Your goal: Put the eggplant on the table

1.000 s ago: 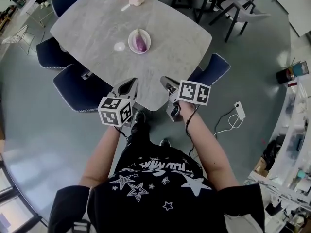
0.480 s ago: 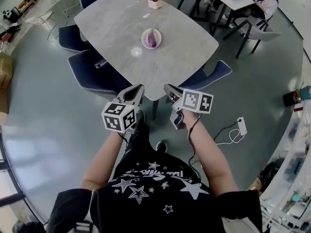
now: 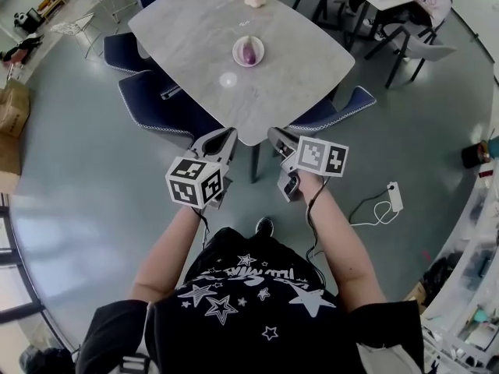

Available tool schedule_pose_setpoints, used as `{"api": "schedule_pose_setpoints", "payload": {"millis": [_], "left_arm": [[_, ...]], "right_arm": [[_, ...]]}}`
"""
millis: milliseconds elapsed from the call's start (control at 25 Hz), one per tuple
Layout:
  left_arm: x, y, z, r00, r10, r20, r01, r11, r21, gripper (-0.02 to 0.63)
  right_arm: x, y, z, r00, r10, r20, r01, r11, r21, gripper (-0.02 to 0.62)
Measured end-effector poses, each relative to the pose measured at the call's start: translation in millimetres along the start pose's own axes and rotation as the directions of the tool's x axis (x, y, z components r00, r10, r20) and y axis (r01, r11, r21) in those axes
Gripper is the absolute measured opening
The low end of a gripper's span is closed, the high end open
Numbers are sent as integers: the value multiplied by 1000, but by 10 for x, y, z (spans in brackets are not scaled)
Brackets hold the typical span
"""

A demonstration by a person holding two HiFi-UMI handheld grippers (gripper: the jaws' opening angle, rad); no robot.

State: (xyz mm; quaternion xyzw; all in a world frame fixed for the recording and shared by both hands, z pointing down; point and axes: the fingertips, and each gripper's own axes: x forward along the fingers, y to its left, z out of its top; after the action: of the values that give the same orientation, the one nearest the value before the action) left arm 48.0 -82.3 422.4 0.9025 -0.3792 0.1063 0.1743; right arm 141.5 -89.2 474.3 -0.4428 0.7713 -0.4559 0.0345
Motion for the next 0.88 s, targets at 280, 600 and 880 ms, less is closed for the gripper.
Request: {"api": "schedule_pose_setpoints", "payload": {"millis": [280,600,880], "left_arm": [[-155,-106,115,999,-40,30,39,999,37,8],[-708,-141,-1,996,-76,51,74,996,40,8],[-1294,-153,-223,995,-91,46,90,996,28,8]], "right_arm": [[-108,223,-30,999,-27,28,28,998,-56,64],[-204,641,-430,996,-73,57,81,988,-135,21],[-296,1005,-963,992,-101,69,110,984,-138,20]]}}
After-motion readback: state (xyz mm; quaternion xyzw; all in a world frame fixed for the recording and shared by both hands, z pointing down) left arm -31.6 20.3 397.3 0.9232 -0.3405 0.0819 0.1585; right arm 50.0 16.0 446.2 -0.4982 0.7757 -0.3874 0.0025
